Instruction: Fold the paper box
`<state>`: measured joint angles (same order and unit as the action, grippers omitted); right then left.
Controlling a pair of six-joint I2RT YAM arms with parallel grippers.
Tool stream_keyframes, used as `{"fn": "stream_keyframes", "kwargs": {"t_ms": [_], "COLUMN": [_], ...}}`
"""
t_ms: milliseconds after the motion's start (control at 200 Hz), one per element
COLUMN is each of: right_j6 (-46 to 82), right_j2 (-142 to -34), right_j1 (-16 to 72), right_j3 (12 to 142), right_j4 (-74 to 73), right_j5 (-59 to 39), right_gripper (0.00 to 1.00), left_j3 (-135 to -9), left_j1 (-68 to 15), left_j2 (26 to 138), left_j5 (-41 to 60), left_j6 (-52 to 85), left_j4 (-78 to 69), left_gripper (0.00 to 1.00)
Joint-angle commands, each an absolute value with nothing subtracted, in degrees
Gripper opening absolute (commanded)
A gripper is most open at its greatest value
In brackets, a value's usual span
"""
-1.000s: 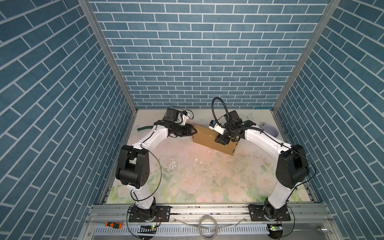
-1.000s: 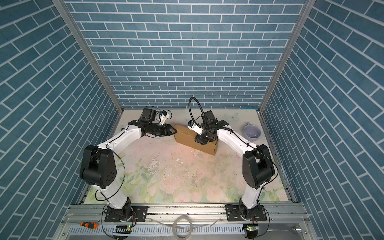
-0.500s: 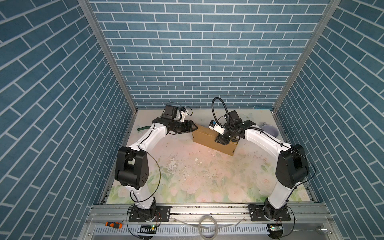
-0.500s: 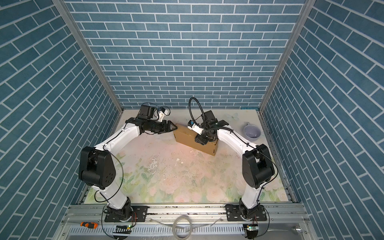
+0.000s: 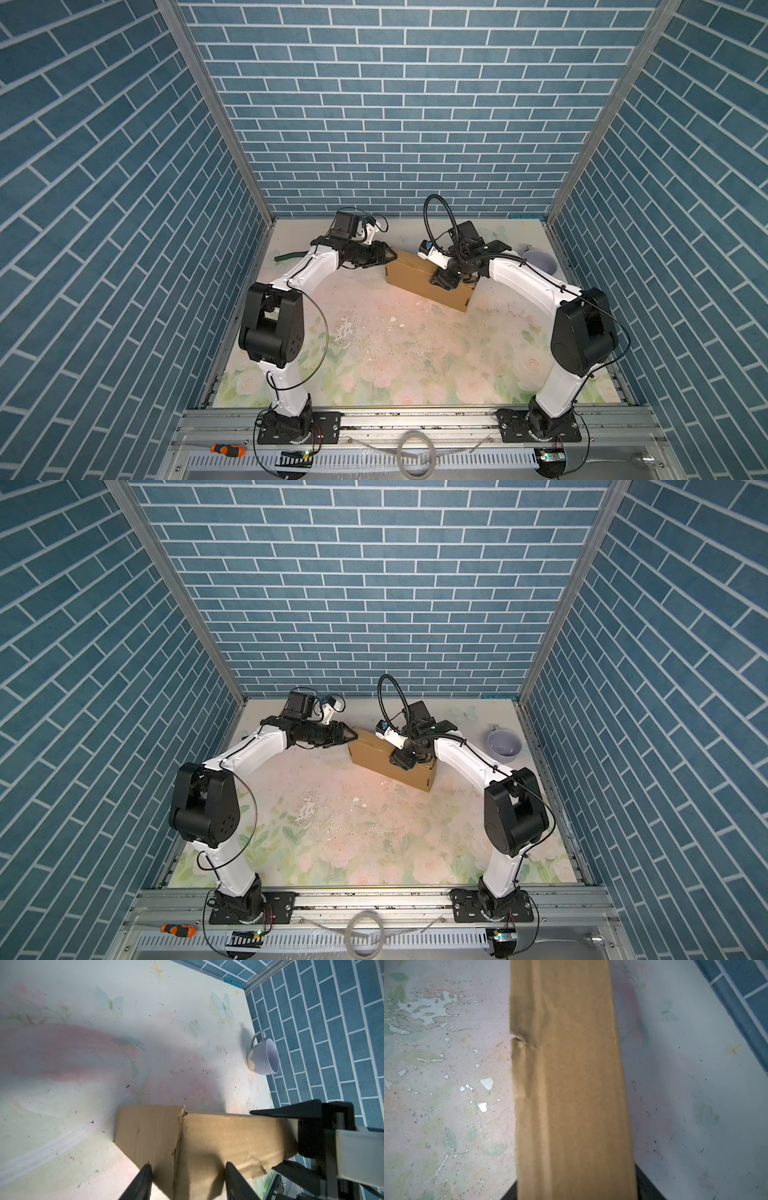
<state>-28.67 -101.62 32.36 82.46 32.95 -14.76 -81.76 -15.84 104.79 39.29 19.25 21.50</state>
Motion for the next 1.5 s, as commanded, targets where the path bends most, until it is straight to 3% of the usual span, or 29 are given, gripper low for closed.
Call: {"fn": "stream_keyframes", "kwargs": {"t_ms": [0, 490, 615, 755, 915, 1070, 1220, 1495], "right_j6": [-27.7, -15.8, -3.3, 16.3, 32.1, 43.2, 52.3, 56.5], "right_j2": [-102.0, -92.7, -89.6, -85.0, -77.0, -69.5, -69.7, -73.2], "right_j1": [32.6, 28.9, 27.4, 22.9, 14.7, 11.1, 11.1, 14.5], "right_j3": [82.5, 83.0, 82.2, 82.6, 75.4, 66.5, 60.3, 56.2], "right_j4": [35.7, 29.3, 27.9, 39.0, 45.5, 40.9, 29.4, 21.5], "right_j5": [-16.2, -15.7, -5.7, 2.2, -7.1, -15.8, -24.8, -25.3], "right_gripper": [0.64, 0.73, 0.67, 0.55, 0.56, 0.64, 0.66, 0.62], "left_j3": [-80.5, -80.6, -80.6, -80.5, -80.5, -80.1, -79.9, -78.9], "left_j1": [-15.9, -15.9, -15.9, -15.9, -15.9, -15.9, -15.9, -15.9], "left_j2": [107.8, 108.6, 108.6, 108.2, 108.0, 107.6, 107.7, 107.0], "left_j5": [35.8, 35.2, 35.1, 34.7, 34.6, 34.6, 34.6, 34.2], "left_j6": [18.0, 18.1, 18.2, 18.0, 18.0, 17.8, 17.8, 17.7], "left_j4": [24.6, 24.8, 24.9, 25.4, 25.5, 25.3, 25.2, 25.2], "left_gripper": [0.54, 0.52, 0.52, 0.52, 0.52, 0.52, 0.52, 0.52]}}
